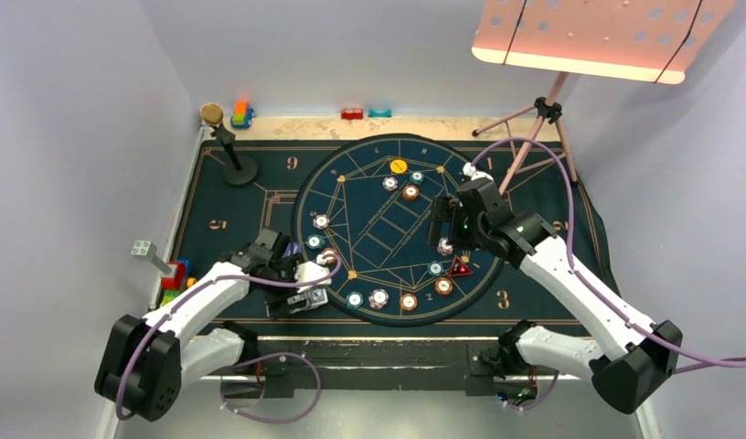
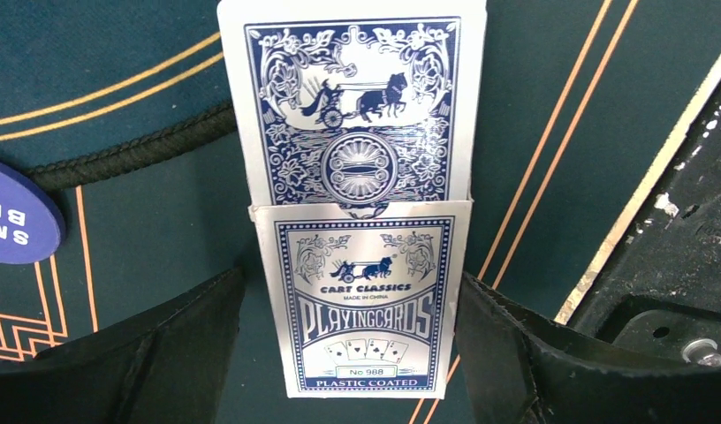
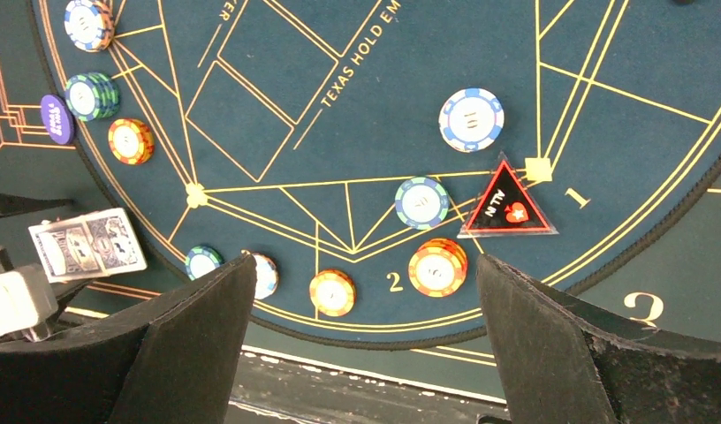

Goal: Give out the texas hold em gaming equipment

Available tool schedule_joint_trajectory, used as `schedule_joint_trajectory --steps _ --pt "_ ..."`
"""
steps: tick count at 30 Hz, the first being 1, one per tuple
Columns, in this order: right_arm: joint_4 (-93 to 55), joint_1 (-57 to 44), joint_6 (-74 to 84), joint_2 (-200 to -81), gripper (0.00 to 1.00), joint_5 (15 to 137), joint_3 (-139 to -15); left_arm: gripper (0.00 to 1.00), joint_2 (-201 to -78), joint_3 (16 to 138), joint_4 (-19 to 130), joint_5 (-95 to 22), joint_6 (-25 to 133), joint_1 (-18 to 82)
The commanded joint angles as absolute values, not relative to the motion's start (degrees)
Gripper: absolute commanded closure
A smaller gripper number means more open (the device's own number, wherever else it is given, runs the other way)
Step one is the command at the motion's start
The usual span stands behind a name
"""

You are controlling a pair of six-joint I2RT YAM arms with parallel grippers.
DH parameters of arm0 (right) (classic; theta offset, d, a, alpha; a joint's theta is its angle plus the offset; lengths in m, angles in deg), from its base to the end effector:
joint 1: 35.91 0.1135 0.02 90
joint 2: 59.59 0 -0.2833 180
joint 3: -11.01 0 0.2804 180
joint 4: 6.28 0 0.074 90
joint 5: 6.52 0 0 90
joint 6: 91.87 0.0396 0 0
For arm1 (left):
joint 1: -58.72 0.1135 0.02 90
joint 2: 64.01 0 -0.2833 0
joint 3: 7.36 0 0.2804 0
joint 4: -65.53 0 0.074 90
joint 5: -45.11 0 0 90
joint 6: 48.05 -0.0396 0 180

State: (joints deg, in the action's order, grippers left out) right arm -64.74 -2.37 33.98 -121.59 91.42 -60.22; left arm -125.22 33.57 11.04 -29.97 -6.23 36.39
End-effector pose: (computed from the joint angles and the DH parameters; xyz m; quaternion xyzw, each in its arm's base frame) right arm 0.2011 0.1268 0.3229 0.0430 0.9344 0.1444 0.3226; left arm 0.1590 -0.0763 0.1563 0.5813 0.7926 -0.0960 0.1568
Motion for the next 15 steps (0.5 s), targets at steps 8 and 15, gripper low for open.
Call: schedule_joint_trajectory --steps 8,15 --pt "-57.86 -2.82 33.19 -122.48 0.02 82.08 -60.06 0.59 -122.90 38.32 6.18 -26.70 -8.05 35.69" --pt "-49.91 -2.76 34.12 -123.31 0.02 70.46 -59.78 0.65 -119.42 51.22 -8.77 -21.23 -5.56 35.69"
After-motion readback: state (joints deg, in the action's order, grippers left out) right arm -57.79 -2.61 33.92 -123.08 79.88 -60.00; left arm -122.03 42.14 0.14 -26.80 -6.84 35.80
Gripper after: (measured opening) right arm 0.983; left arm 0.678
